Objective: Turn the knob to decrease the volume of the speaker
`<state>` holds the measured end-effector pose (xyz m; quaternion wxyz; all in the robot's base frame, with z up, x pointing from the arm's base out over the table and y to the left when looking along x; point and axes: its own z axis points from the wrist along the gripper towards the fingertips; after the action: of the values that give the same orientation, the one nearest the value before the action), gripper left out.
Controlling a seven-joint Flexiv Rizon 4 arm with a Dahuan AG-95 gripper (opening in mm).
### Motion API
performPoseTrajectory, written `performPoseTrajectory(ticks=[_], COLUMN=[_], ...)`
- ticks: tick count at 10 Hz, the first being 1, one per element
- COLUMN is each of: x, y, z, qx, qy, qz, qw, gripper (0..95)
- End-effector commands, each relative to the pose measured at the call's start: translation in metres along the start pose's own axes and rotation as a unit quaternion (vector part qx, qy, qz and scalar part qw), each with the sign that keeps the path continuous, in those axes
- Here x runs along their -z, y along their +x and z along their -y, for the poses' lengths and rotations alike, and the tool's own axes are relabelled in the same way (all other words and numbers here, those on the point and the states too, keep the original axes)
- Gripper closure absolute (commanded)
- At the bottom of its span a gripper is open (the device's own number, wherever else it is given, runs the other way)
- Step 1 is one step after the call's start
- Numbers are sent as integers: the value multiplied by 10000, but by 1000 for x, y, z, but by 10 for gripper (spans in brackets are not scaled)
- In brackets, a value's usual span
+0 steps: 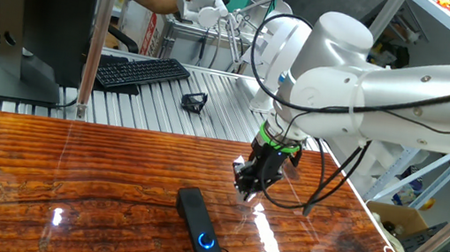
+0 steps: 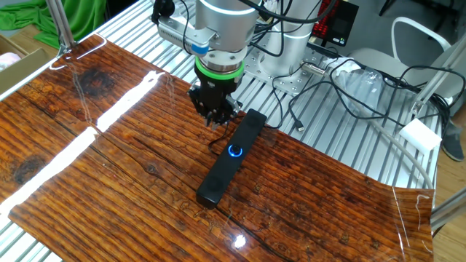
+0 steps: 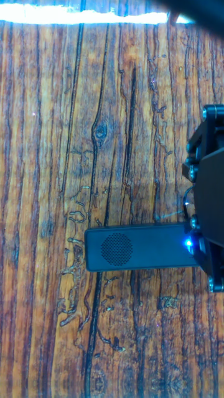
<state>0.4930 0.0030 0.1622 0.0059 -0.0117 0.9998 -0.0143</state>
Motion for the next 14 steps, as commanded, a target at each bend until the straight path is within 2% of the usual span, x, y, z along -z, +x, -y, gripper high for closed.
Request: performPoseTrajectory(ticks=[1, 5, 6, 12, 14], x=[0, -1, 0, -10, -12], y=[1, 3, 7, 45, 51], z=[0, 0, 0, -7, -12], qx=[2, 18, 18, -98, -208], qy=[6, -26, -33, -60, -64], qz=[7, -9, -13, -15, -20], qw=[10000, 10000, 10000, 9999, 9998], gripper=[950, 950, 950, 950, 950])
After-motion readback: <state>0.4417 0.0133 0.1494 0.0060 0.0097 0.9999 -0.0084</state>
